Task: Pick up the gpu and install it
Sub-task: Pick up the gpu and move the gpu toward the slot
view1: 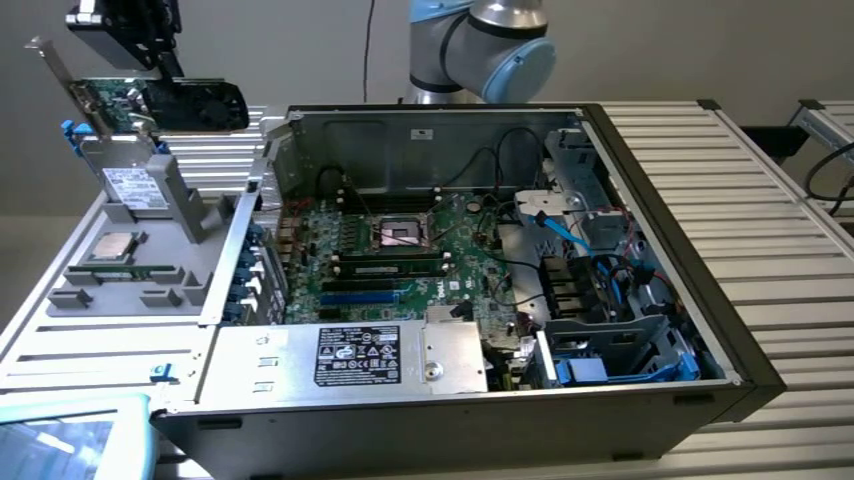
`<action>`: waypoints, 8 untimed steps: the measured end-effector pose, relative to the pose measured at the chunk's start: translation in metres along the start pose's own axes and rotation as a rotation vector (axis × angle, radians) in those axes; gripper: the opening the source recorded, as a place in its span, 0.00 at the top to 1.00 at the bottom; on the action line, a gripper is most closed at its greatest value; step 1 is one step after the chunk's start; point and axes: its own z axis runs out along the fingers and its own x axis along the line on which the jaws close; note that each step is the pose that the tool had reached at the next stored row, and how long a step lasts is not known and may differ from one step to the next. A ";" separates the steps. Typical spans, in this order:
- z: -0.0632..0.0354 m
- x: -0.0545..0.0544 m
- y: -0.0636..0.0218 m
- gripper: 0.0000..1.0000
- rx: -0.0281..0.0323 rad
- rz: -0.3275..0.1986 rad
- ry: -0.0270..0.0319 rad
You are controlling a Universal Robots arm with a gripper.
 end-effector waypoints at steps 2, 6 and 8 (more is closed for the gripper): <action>0.0001 0.000 -0.0070 0.73 -0.0001 -0.002 -0.0004; 0.0001 0.001 -0.0209 0.73 -0.0003 -0.007 -0.0016; 0.0001 0.001 -0.0284 0.73 -0.0004 -0.009 -0.0021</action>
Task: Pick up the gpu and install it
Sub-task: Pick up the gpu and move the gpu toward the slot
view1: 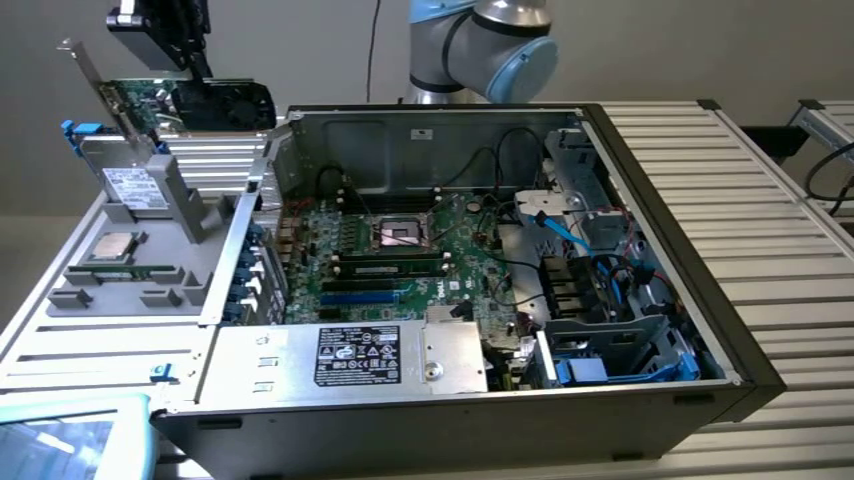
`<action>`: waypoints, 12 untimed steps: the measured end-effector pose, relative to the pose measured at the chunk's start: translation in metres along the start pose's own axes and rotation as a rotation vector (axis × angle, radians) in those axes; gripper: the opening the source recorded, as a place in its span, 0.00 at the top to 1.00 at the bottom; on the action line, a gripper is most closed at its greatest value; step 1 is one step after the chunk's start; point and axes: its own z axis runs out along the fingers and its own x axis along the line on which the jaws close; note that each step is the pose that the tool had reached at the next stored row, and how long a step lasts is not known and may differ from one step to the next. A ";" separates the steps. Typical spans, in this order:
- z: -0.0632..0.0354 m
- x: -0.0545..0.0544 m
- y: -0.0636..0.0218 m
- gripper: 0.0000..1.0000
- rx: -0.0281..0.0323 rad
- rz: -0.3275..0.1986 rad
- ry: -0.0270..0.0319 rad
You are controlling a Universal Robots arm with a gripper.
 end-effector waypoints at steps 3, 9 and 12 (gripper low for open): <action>-0.0001 0.000 -0.0108 0.73 -0.0001 -0.003 -0.0007; -0.0046 -0.001 -0.0364 0.73 -0.0004 -0.007 -0.0045; -0.0071 -0.002 -0.0489 0.73 -0.0009 -0.009 -0.0054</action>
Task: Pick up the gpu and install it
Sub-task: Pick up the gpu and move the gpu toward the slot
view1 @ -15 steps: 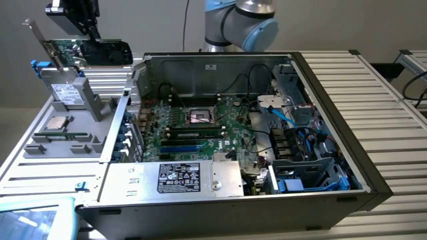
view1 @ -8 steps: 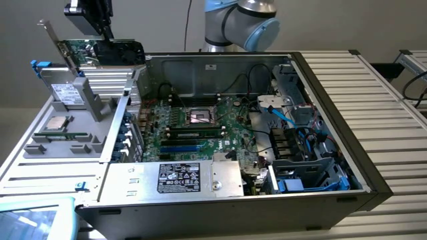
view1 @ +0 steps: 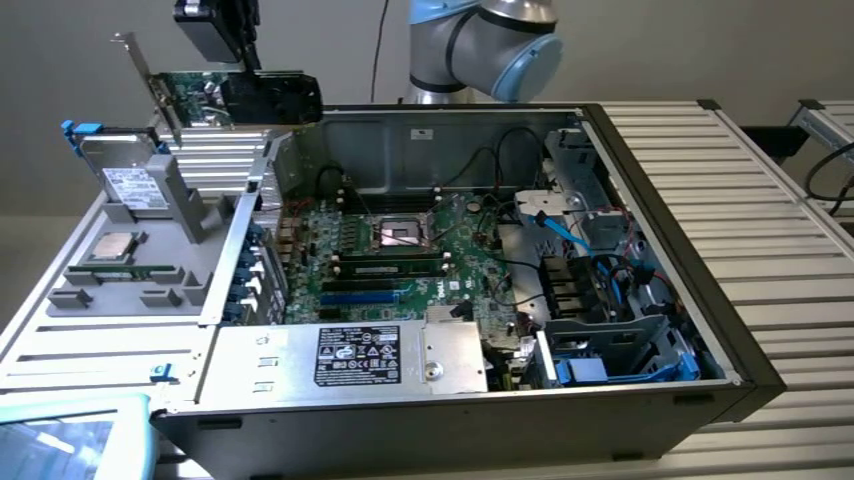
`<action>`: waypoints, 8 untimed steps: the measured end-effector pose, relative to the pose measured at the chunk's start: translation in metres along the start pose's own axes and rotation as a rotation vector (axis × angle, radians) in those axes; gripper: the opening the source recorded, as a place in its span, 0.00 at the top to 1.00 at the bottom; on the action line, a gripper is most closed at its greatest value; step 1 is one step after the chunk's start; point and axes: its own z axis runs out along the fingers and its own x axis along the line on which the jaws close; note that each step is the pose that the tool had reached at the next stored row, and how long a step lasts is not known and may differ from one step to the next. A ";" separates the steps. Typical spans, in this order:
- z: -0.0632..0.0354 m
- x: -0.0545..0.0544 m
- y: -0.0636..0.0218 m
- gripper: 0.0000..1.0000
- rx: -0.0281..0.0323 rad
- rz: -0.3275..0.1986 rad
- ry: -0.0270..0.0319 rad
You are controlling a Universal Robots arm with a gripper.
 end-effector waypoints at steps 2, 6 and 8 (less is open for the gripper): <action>-0.0012 0.000 -0.0077 0.73 -0.0004 -0.001 -0.0002; -0.0022 -0.001 -0.0240 0.73 -0.0012 -0.004 -0.0005; -0.0026 -0.001 -0.0324 0.73 -0.0014 -0.005 -0.0007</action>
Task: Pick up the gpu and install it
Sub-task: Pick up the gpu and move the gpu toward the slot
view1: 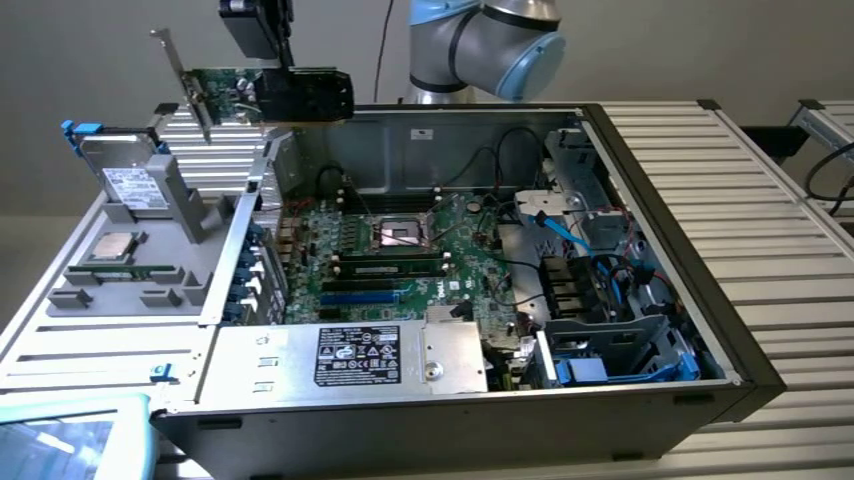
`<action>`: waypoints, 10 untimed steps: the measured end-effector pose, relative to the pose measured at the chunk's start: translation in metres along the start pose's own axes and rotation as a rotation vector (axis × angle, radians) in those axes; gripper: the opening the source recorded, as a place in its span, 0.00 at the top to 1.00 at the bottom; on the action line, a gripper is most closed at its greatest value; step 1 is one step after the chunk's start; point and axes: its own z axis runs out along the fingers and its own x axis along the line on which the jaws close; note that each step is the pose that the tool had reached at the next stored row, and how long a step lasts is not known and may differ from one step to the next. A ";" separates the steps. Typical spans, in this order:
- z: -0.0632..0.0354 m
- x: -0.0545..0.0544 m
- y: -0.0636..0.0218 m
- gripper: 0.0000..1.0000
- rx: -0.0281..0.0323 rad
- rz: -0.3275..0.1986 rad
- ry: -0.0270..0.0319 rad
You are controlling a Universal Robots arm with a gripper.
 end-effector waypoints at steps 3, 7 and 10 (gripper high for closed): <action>-0.0005 0.000 -0.0122 0.73 -0.0004 -0.002 -0.0001; -0.0008 -0.001 -0.0290 0.73 -0.0008 -0.005 -0.0003; -0.0008 -0.001 -0.0415 0.73 -0.0009 -0.008 -0.0006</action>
